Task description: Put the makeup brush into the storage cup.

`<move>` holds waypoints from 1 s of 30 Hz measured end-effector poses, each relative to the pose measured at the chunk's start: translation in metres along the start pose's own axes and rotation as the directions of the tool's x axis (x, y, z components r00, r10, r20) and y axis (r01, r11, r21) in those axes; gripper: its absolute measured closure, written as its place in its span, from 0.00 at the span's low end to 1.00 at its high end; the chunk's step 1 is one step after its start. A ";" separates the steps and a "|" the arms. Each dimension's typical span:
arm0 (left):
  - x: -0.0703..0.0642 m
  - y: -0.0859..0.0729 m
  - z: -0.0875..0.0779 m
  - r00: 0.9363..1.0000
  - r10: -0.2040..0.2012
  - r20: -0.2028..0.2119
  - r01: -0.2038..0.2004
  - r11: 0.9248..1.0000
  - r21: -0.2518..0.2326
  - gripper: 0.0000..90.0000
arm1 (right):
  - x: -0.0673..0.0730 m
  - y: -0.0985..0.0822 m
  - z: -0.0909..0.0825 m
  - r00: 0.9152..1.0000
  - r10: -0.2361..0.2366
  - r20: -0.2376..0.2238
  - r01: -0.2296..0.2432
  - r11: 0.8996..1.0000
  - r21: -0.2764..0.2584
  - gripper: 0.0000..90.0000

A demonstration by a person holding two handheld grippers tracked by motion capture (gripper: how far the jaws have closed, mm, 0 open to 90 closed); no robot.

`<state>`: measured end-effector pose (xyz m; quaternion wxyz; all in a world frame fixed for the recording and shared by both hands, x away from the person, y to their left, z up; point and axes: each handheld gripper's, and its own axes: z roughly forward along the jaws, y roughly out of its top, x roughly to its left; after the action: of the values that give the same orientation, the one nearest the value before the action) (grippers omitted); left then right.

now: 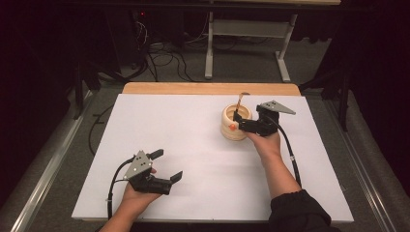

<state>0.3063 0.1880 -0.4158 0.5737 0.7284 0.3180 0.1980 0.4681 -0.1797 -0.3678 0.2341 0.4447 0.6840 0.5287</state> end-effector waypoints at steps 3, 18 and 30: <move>0.000 0.000 0.000 1.000 0.001 0.001 -0.001 1.000 -0.001 0.00 | 0.000 0.000 0.000 1.000 -0.009 0.000 0.009 1.000 0.004 0.01; 0.001 0.000 0.000 1.000 -0.006 -0.006 0.006 1.000 0.008 0.00 | 0.009 0.001 -0.010 0.998 -0.055 -0.006 0.055 0.998 0.018 0.01; 0.003 0.000 -0.001 1.000 -0.012 -0.020 0.012 1.000 0.008 0.00 | 0.016 -0.011 -0.035 0.995 -0.095 -0.026 0.096 0.995 0.037 0.01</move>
<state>0.3078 0.1903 -0.4156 0.5688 0.7267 0.3288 0.2008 0.4285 -0.1850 -0.3639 0.2420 0.4095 0.7173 0.5091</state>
